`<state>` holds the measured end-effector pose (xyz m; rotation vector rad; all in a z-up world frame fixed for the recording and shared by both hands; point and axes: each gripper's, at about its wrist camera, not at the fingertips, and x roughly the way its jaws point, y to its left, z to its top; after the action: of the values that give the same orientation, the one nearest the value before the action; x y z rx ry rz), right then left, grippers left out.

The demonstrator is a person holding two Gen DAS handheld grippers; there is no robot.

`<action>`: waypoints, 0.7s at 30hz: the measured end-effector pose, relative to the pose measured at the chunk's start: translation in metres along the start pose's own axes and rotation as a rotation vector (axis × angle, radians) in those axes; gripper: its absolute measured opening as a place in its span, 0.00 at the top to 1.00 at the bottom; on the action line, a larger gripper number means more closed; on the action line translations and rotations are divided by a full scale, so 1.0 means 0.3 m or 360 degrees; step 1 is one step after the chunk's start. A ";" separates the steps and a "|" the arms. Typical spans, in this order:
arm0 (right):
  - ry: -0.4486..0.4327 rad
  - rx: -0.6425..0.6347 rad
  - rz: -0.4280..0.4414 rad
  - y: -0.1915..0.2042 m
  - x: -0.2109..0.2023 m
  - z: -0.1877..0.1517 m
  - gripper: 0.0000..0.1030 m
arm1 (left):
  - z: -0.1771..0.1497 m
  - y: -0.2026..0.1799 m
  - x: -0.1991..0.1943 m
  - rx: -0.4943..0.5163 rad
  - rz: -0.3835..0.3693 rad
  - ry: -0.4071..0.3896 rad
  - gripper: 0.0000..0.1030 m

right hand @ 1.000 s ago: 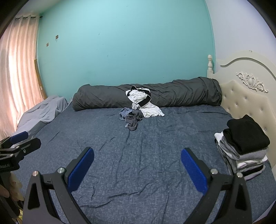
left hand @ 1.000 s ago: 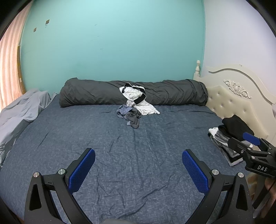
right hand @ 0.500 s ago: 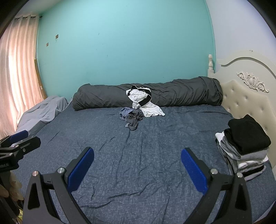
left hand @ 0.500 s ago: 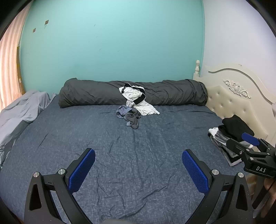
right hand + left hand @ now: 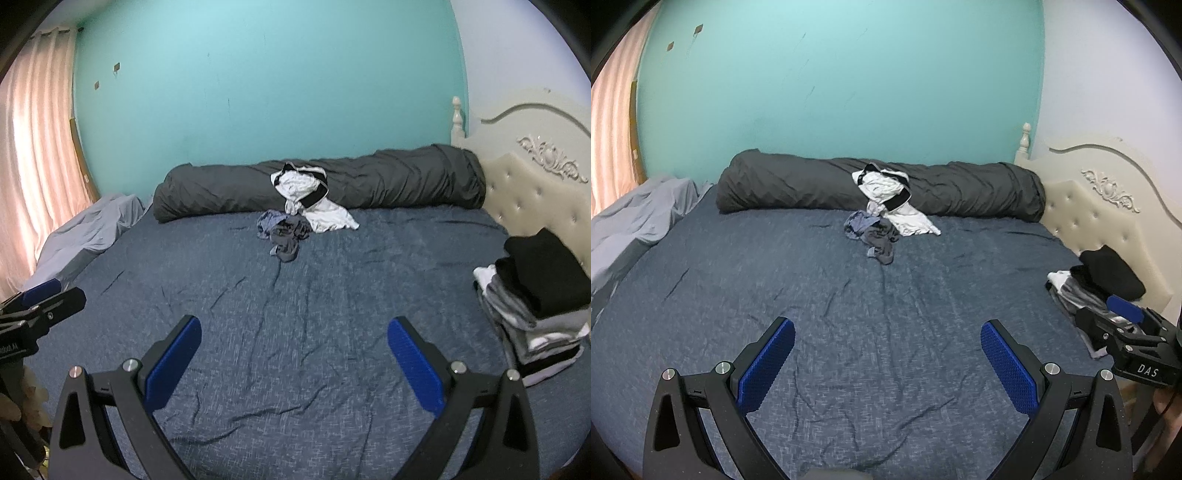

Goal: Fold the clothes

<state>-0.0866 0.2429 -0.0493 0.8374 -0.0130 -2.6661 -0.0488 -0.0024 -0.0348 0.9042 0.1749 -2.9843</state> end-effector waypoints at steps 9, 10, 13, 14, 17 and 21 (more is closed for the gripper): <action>0.0137 0.0004 0.0082 0.003 0.284 -0.022 0.02 | -0.052 0.117 0.256 -0.0127 0.0061 0.0056 0.00; 0.0154 0.0003 0.0085 0.001 0.327 -0.024 0.02 | -0.060 0.132 0.289 -0.0146 0.0058 0.0063 0.00; 0.0204 0.0006 0.0094 -0.010 0.456 -0.021 0.02 | -0.083 0.173 0.373 -0.0225 0.0032 0.0067 0.00; 0.0215 0.0004 0.0102 -0.011 0.498 -0.018 0.02 | -0.093 0.190 0.402 -0.0254 0.0030 0.0065 0.00; 0.0256 -0.0022 0.0119 -0.014 0.624 -0.002 0.02 | -0.120 0.233 0.498 -0.0304 0.0048 0.0088 0.00; 0.0310 -0.0051 0.0130 -0.012 0.795 0.014 0.02 | -0.166 0.307 0.633 -0.0431 0.0049 0.0130 0.00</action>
<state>-0.2730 0.1678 -0.1781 1.0588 0.0419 -2.4921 -0.1748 -0.0854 -0.1905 0.9837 0.5459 -2.8033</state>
